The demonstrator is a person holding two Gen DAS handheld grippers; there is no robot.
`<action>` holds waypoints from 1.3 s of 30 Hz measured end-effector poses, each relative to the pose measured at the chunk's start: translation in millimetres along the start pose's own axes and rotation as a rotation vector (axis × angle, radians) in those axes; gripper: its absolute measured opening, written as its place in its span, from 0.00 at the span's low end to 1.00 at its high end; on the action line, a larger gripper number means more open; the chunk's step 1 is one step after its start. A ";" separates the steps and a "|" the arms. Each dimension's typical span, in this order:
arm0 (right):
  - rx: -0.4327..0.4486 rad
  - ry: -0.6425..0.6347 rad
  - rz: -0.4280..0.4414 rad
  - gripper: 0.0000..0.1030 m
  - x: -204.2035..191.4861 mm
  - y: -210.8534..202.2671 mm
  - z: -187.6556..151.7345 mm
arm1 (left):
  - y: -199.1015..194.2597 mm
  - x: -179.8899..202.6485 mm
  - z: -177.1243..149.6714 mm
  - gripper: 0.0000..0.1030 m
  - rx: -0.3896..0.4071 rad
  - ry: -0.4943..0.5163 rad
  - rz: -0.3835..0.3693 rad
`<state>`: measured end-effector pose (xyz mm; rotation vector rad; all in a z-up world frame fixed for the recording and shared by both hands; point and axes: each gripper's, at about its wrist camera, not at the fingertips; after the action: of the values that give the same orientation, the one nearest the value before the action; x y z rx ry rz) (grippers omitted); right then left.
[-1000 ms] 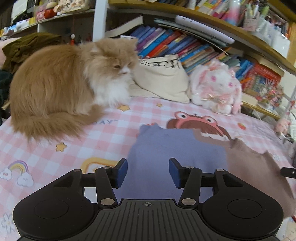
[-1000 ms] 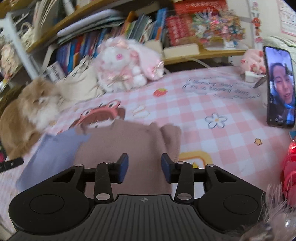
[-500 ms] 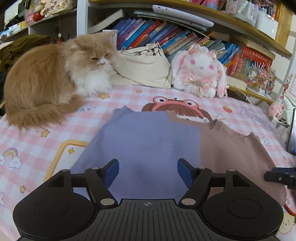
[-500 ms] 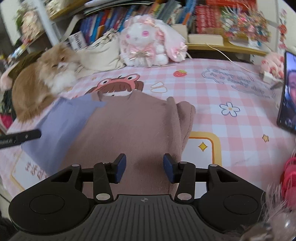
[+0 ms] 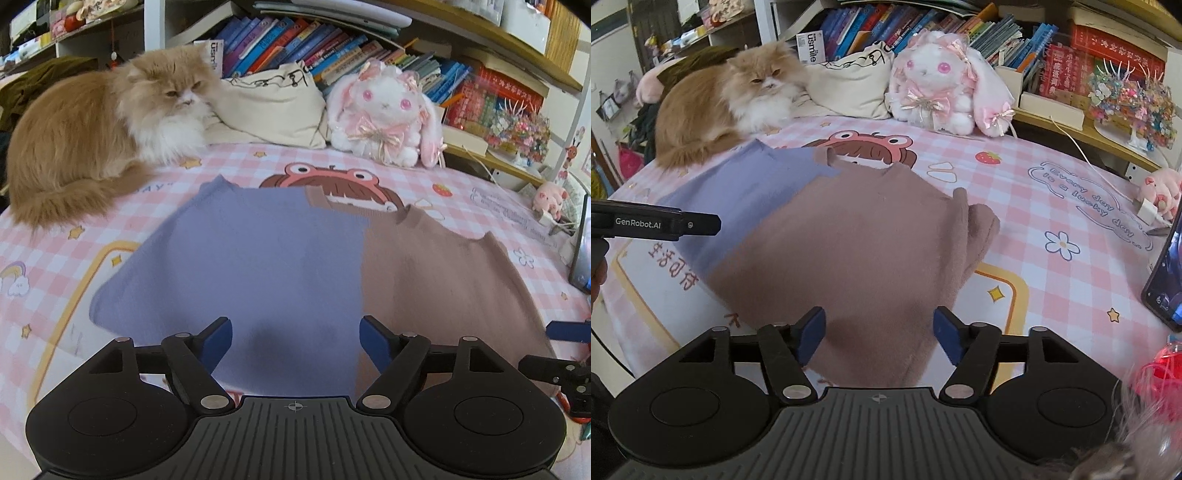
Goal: Fold clothes
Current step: 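Grasp the sweater hem with the right gripper while the left gripper grasps the lavender hem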
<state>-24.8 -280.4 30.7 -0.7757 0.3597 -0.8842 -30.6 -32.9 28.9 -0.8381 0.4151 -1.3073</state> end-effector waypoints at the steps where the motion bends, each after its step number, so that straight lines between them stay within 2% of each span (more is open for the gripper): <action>1: -0.003 -0.002 0.001 0.66 1.2 -0.3 -1.4 | -0.4 1.1 -2.2 0.77 -0.004 -0.002 0.006; 10: -0.021 -0.005 0.031 0.68 6.9 -1.6 -13.3 | -5.8 8.1 -9.7 0.81 -0.027 0.004 0.062; 17: -0.032 -0.049 0.066 0.68 2.2 -0.9 -9.6 | -24.1 6.9 -15.8 0.87 0.019 0.002 0.113; 24: -0.050 -0.109 0.074 0.69 -5.1 2.8 -5.0 | -26.3 -14.6 -23.3 0.87 -0.003 -0.077 0.162; 31: -0.052 -0.086 0.077 0.69 -2.6 3.9 -5.5 | -22.3 -26.3 -15.5 0.87 -0.005 -0.161 0.189; 39: -0.046 -0.074 0.074 0.69 -1.9 2.7 -6.6 | -22.3 -40.7 -15.2 0.87 -0.021 -0.247 0.187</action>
<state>-28.2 -280.8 24.1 -0.8301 0.3422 -0.7782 -66.2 0.5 28.1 -0.9424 0.3033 -1.0138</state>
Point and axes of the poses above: each gripper's, at about its wrist camera, not at the fingertips, and y roughly the way its jaws point, x to its right, z to its top, and after that the axes turned 9 degrees about -y, right-handed
